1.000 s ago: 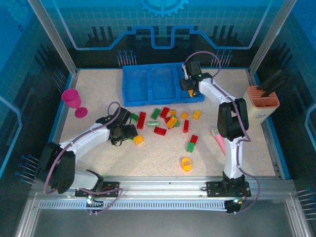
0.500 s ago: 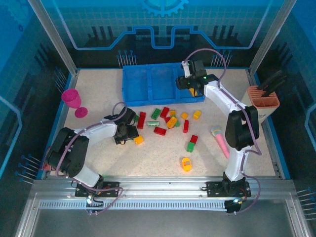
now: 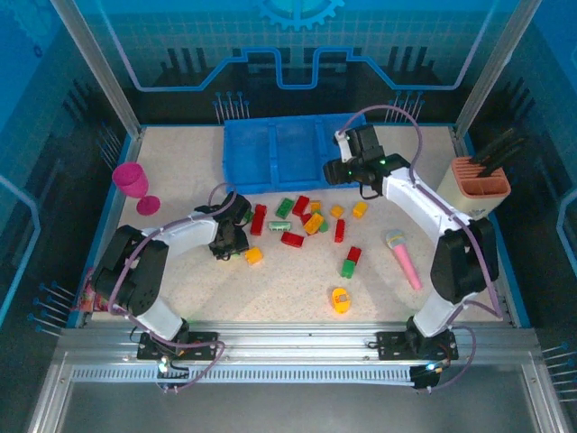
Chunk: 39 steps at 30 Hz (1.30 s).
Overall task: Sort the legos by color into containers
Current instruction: Pick up the lego from the center of the table, then place the lego in the container.
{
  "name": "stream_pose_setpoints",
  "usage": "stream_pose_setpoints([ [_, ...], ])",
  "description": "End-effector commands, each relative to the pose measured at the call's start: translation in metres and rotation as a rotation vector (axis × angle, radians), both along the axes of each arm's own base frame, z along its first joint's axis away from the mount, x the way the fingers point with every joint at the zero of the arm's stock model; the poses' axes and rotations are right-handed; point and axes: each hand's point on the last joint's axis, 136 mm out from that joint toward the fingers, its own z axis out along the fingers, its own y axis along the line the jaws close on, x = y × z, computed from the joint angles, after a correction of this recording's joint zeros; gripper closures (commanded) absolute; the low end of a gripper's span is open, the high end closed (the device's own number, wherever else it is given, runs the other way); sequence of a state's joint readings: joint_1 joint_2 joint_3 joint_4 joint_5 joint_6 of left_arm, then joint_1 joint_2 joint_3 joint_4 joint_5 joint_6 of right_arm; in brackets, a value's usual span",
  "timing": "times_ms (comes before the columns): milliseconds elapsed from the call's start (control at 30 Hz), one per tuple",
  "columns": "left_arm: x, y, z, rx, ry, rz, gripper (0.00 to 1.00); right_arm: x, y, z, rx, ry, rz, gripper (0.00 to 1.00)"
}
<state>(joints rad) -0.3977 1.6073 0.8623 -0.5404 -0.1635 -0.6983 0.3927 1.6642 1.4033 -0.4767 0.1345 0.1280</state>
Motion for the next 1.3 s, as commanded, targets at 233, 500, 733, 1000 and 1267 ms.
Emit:
stream_pose_setpoints([
  [233, 0.048, -0.010, 0.097, 0.041, -0.187, -0.140, 0.68, -0.116, -0.016, -0.071, 0.023, 0.331, -0.112, 0.33],
  [500, 0.121, -0.024, 0.208, 0.098, -0.485, -0.236, 0.66, -0.174, -0.018, -0.086, 0.142, 0.402, -0.193, 0.30],
  [733, 0.188, -0.032, 0.221, 0.158, -0.601, -0.267, 0.66, -0.212, -0.029, -0.111, 0.173, 0.474, -0.278, 0.29],
  [1000, 0.248, -0.021, 0.179, 0.188, -0.568, -0.241, 0.65, -0.218, -0.033, -0.123, 0.192, 0.469, -0.325, 0.28],
  [1267, 0.271, -0.006, 0.136, 0.213, -0.495, -0.240, 0.55, -0.214, -0.029, -0.131, 0.207, 0.476, -0.336, 0.28],
])
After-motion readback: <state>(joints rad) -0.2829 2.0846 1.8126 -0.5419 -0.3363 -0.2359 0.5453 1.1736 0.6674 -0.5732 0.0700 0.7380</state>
